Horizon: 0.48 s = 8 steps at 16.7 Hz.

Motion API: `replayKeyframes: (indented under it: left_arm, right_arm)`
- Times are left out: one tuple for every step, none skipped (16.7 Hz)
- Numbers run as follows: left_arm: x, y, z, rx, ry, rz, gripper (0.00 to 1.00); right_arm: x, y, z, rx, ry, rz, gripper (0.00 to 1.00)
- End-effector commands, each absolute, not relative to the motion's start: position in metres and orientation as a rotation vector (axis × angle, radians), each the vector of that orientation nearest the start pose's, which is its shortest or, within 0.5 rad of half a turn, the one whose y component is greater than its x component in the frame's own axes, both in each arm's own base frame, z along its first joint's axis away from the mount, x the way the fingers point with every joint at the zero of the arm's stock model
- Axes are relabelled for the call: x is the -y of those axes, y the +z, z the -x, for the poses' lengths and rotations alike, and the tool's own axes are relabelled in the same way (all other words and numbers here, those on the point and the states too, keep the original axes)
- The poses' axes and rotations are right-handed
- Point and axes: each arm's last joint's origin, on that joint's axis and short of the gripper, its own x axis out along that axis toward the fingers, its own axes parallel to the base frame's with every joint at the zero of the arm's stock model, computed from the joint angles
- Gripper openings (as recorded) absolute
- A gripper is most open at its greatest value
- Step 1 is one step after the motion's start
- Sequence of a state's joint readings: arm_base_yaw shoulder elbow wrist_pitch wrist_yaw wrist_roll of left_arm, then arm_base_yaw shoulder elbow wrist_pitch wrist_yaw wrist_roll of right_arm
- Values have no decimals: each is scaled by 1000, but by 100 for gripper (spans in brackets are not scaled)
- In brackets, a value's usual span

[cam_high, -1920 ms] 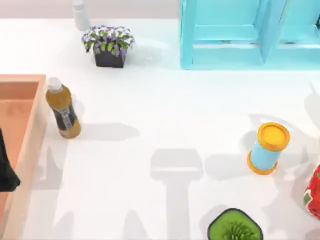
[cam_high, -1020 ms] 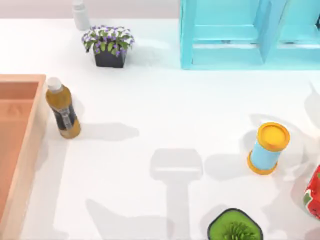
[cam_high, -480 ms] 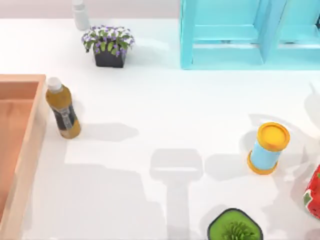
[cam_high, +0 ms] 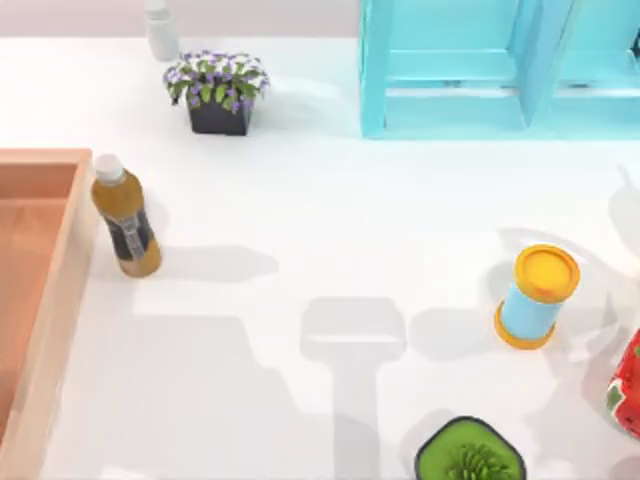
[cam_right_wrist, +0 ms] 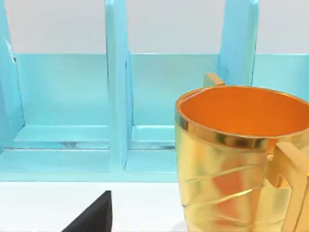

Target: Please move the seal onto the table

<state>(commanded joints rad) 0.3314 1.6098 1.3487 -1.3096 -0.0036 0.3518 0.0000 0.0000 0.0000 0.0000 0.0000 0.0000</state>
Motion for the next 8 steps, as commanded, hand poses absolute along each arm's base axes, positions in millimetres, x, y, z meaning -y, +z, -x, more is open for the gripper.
replayKeyframes:
  left_arm:
    - [-95, 260, -272, -1569, -15, -22, 100]
    - [-95, 259, -272, -1570, -14, -21, 100]
    - [-96, 256, -272, -1571, -13, -19, 100]
    - [-96, 251, -273, -1572, -13, -18, 100]
    - [-96, 244, -274, -1572, -13, -18, 100]
    - [-97, 236, -275, -1572, -13, -18, 100]
    - [-97, 228, -275, -1572, -13, -18, 100]
    - [-97, 218, -276, -1572, -13, -18, 100]
  right_arm:
    - [1, 160, -106, 0, 0, 0, 100]
    - [1, 160, -106, 0, 0, 0, 100]
    - [1, 160, -106, 0, 0, 0, 100]
    - [1, 160, -106, 0, 0, 0, 100]
    - [1, 160, -106, 0, 0, 0, 100]
    - [1, 160, -106, 0, 0, 0, 100]
    - [1, 160, -106, 0, 0, 0, 100]
    - [1, 160, -106, 0, 0, 0, 100]
